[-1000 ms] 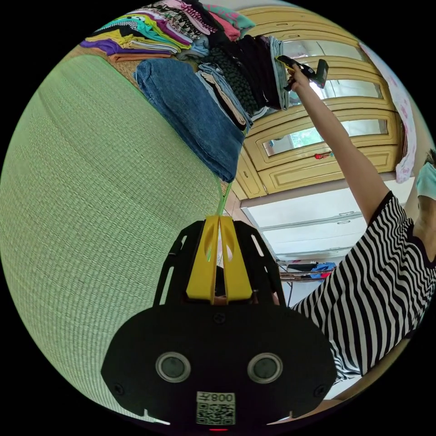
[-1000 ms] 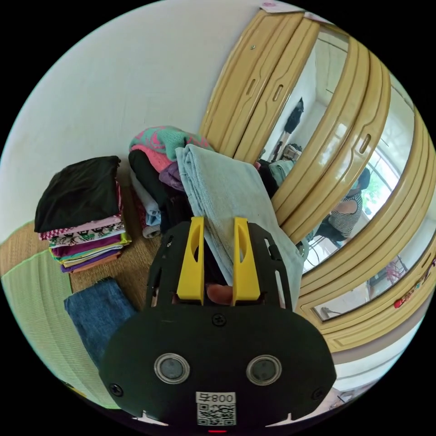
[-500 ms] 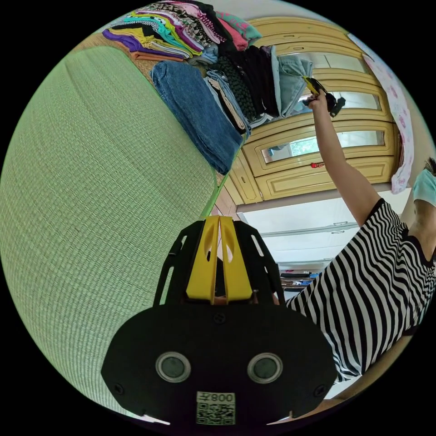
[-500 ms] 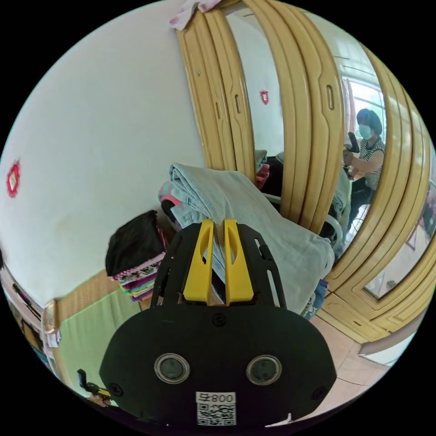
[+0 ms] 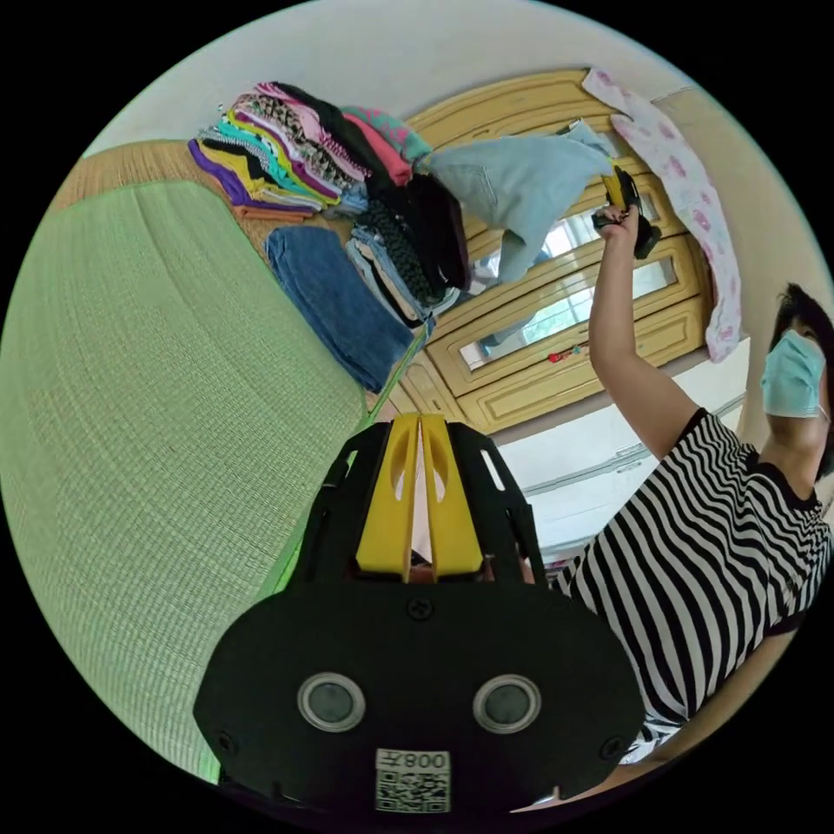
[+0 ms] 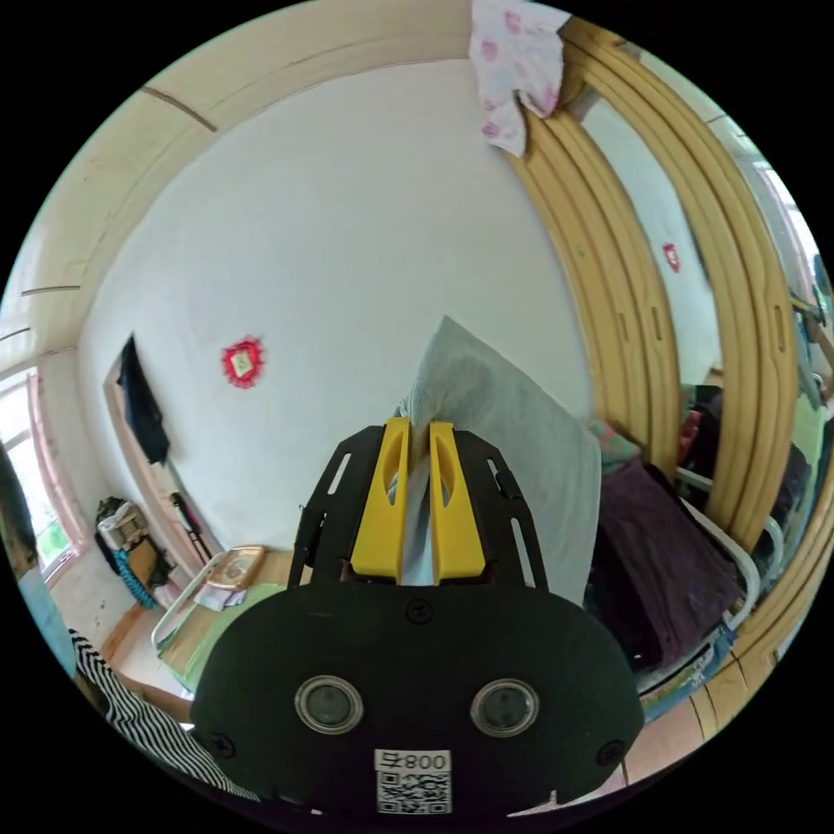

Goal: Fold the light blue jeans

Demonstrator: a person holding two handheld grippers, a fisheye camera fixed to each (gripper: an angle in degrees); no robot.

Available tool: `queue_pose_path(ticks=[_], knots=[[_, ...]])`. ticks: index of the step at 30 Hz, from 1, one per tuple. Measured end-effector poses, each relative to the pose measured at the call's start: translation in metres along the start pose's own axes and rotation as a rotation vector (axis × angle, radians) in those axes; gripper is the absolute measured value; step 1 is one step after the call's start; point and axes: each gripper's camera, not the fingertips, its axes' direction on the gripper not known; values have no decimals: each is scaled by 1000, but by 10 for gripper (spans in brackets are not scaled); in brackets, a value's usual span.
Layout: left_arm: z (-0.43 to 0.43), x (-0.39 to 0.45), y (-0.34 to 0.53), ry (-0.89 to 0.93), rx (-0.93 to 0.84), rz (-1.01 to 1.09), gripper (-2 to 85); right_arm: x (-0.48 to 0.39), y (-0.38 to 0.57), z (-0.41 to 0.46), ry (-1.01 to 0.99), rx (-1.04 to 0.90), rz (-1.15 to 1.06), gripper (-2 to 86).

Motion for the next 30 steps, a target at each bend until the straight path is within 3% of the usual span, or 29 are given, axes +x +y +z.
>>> queue_pose_path(ticks=[7,16,22,30], knots=[[-128,8,93,34,256,-82,78,-103,-71,92,-286,-167,-35,35],[-284,-12,249,71,627,-278,129,-275,-91,225,-529,-401,8,35],[-383,8,388,-142,809,-366,137,-415,-96,289,-673,-570,-14,34],[-495,116,538,-669,982,-283,117,-566,-101,333,-811,-734,-8,31]])
